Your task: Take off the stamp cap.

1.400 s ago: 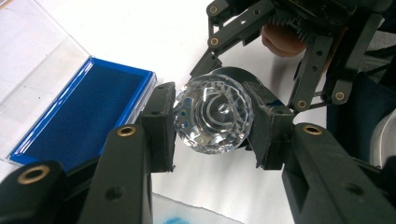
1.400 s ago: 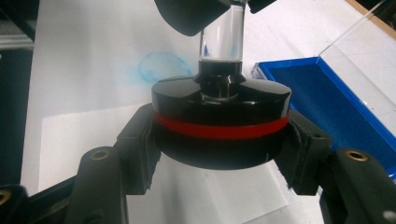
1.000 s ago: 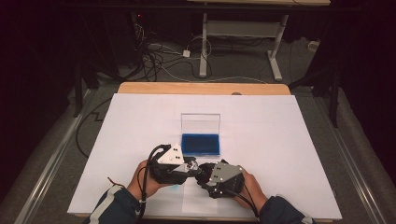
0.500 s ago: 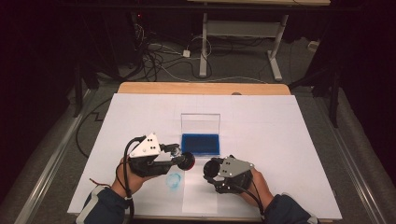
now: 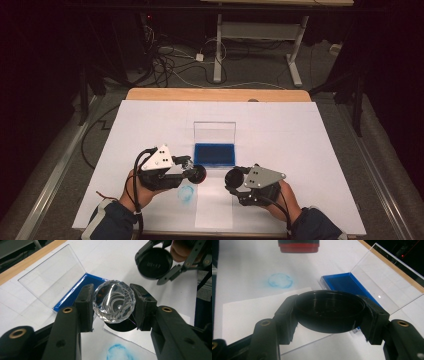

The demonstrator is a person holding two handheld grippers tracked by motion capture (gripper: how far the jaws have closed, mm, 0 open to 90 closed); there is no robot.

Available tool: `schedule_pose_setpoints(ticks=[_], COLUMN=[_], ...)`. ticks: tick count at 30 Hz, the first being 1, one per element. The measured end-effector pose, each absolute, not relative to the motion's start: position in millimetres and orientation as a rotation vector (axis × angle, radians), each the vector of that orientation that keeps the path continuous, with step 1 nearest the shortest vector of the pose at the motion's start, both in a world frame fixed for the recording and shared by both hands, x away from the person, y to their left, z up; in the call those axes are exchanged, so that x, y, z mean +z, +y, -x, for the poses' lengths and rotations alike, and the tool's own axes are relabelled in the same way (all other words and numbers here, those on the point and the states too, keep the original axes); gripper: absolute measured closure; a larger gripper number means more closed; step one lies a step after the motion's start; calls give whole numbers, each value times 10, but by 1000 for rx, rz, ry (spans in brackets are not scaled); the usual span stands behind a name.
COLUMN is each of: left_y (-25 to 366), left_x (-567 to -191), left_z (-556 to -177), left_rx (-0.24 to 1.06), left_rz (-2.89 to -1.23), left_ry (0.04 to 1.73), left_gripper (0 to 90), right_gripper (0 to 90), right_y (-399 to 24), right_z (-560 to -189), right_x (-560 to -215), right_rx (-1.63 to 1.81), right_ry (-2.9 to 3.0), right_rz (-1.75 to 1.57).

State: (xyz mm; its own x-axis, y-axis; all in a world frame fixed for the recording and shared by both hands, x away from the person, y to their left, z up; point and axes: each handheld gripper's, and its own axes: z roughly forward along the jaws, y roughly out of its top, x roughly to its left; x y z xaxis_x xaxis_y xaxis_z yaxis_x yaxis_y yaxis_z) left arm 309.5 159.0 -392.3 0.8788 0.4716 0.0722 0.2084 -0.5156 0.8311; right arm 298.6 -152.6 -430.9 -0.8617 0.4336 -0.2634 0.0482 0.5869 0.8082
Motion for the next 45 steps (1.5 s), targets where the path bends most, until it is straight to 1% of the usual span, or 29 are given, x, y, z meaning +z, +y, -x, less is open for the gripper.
schedule_pose_setpoints(ticks=[9, 20, 45], left_y=[1685, 1717, 1702], left_x=[-3972, -4031, -4065], left_z=[-3098, -3140, -3169], left_rx=[381, 375, 377], left_rz=[-2115, -2118, -2134], left_ry=[519, 541, 540], left_gripper=[551, 551, 550], right_gripper=[389, 389, 388], right_y=[-1717, -1955, -2253], right_z=[-2978, -2986, -2912], right_x=[-4227, -4231, -4252], right_rx=[1231, 1263, 1239], right_ry=[2343, 2302, 2267], right_rz=[-415, -463, -529])
